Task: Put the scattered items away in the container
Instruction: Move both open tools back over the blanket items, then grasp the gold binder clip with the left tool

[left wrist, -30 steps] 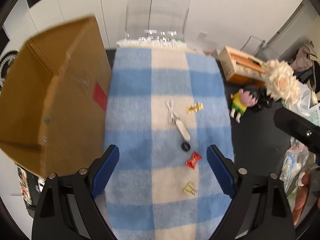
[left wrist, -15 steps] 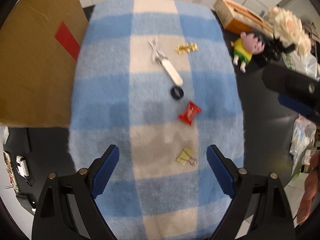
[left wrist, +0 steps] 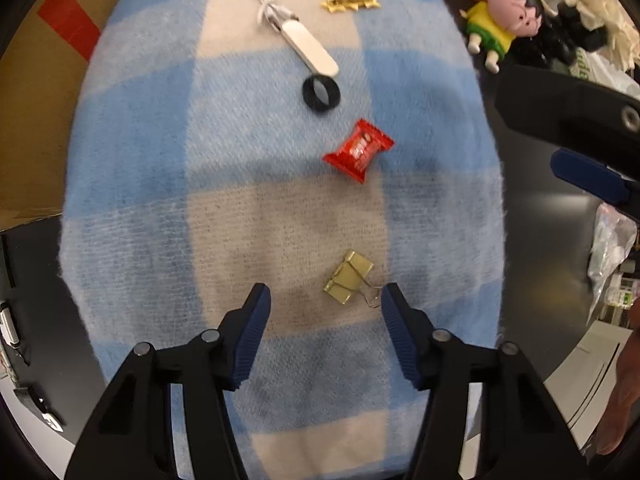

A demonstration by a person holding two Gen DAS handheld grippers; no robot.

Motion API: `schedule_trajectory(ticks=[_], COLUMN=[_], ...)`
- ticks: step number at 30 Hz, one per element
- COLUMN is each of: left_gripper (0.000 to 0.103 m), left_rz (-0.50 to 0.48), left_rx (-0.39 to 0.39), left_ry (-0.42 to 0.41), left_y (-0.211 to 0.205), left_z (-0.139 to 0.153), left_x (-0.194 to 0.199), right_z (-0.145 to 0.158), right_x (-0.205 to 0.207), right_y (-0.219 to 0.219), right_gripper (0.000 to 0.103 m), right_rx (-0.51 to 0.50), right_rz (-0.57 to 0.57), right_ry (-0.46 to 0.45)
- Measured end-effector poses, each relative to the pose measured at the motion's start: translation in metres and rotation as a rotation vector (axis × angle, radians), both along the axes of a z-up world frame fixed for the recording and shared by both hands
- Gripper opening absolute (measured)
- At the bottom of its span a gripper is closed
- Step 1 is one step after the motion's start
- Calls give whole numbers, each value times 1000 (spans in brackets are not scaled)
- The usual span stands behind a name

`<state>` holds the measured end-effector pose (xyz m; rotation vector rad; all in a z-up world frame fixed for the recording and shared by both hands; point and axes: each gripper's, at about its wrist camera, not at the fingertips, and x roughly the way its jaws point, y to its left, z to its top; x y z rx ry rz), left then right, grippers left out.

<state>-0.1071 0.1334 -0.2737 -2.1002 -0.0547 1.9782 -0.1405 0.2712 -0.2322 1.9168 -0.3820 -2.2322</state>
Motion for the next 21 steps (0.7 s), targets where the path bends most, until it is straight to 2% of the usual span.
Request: schedule_trajectory(ticks=[3, 10, 12, 14, 16, 18, 21], left_gripper=[57, 55, 37, 29, 27, 14, 6], left_rz=[1, -3, -9, -5, 3, 12, 33], left_rx=[39, 56, 62, 72, 86, 99, 112], left_ry=[-24, -55, -67, -73, -73, -72, -65], left_y=[4, 12, 13, 12, 11, 9, 2], left_z=[-5, -16, -19, -20, -19, -19, -16], left_x=[3, 3, 3, 2, 1, 0, -3], right_z=[-10, -26, -29, -30, -33, -35, -38], right_x=[0, 2, 2, 2, 2, 3, 2], right_y=[7, 15, 17, 17, 17, 15, 11], right_gripper=[103, 103, 103, 103, 103, 103, 103], right_rx=[-2, -2, -2, -2, -3, -4, -2], right_rz=[-19, -39, -41, -39, -37, -32, -24], right_ry=[-26, -62, -69, -73, -79, -84, -90])
